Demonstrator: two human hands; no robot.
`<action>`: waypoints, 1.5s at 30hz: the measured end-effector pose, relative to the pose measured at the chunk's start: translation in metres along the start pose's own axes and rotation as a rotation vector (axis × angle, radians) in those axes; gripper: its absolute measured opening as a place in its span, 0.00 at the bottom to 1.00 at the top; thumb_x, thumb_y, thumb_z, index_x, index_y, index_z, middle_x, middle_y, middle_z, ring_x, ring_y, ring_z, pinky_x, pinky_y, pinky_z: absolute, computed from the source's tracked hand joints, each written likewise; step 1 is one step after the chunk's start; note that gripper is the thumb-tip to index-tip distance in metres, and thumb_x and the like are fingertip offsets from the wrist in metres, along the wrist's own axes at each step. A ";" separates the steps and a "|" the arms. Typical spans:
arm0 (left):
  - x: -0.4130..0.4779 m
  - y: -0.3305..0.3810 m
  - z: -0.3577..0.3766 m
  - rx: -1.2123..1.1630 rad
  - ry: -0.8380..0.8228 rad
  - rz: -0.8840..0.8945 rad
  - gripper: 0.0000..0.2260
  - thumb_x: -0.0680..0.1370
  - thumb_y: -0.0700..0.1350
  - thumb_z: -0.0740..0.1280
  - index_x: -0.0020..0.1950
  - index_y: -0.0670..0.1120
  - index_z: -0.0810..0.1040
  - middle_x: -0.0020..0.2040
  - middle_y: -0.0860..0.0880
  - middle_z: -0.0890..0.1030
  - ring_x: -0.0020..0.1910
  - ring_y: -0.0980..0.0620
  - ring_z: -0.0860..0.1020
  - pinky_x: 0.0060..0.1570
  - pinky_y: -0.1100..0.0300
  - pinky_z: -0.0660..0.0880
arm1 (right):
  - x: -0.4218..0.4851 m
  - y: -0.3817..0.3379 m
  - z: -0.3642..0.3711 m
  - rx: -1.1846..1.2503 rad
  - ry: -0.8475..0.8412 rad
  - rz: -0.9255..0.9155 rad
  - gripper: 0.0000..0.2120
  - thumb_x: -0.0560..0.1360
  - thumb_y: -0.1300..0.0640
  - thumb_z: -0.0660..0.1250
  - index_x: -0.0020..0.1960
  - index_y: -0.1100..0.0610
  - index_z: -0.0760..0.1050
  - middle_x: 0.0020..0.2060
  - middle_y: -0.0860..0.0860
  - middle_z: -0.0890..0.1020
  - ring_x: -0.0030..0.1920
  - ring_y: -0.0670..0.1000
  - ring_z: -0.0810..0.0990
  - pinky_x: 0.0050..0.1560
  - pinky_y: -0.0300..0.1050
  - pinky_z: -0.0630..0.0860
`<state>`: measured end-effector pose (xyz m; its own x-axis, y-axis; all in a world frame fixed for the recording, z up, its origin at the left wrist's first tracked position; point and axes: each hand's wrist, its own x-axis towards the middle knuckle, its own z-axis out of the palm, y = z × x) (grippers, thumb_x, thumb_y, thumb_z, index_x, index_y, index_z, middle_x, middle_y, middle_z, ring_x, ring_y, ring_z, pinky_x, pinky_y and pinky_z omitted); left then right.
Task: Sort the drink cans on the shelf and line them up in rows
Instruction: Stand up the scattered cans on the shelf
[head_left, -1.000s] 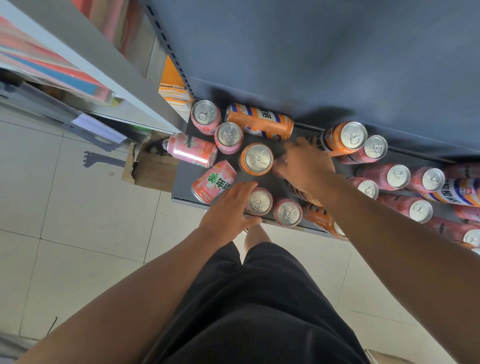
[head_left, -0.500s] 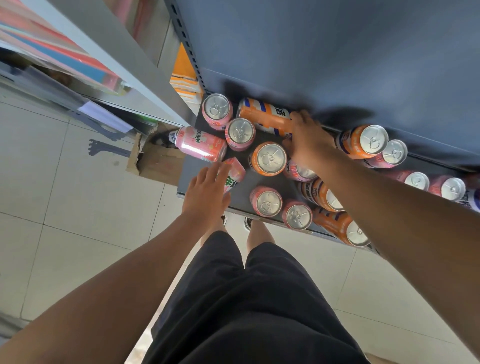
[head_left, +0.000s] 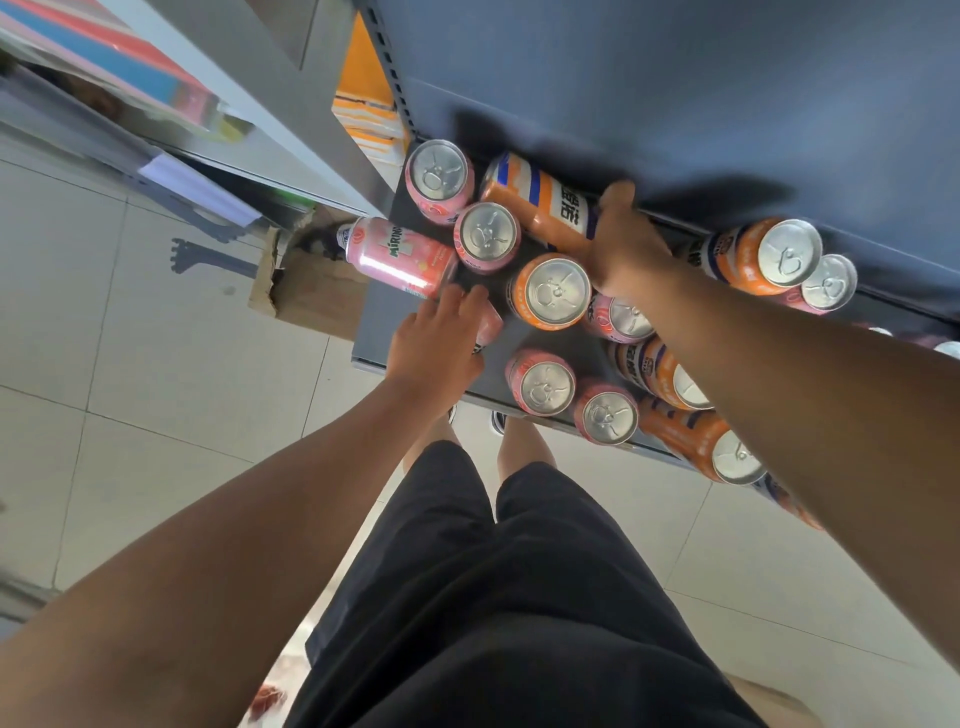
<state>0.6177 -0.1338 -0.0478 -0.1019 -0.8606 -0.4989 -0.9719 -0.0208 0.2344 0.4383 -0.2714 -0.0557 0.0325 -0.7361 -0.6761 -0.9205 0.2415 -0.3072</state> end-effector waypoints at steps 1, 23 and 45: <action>0.001 0.000 0.000 -0.012 -0.004 -0.001 0.30 0.74 0.49 0.73 0.71 0.46 0.63 0.65 0.45 0.73 0.61 0.43 0.76 0.55 0.51 0.76 | 0.001 0.001 0.000 0.008 -0.008 0.013 0.35 0.70 0.41 0.74 0.65 0.57 0.61 0.55 0.54 0.77 0.52 0.57 0.79 0.51 0.53 0.77; -0.031 -0.003 -0.022 -0.467 -0.027 -0.076 0.34 0.69 0.41 0.78 0.70 0.48 0.64 0.70 0.45 0.64 0.62 0.41 0.75 0.56 0.52 0.77 | -0.059 -0.004 -0.031 0.044 0.213 0.015 0.36 0.65 0.57 0.80 0.66 0.64 0.66 0.61 0.58 0.66 0.60 0.59 0.72 0.61 0.51 0.73; -0.034 -0.015 -0.045 -0.357 -0.135 0.035 0.31 0.71 0.44 0.77 0.68 0.52 0.65 0.67 0.48 0.69 0.62 0.46 0.75 0.54 0.57 0.76 | -0.102 -0.024 -0.040 0.184 0.231 -0.162 0.32 0.73 0.61 0.73 0.74 0.53 0.64 0.69 0.54 0.65 0.67 0.55 0.69 0.66 0.46 0.69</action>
<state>0.6450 -0.1276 0.0033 -0.1839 -0.7898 -0.5851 -0.8345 -0.1890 0.5175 0.4416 -0.2276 0.0470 0.0642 -0.8932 -0.4450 -0.8241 0.2040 -0.5284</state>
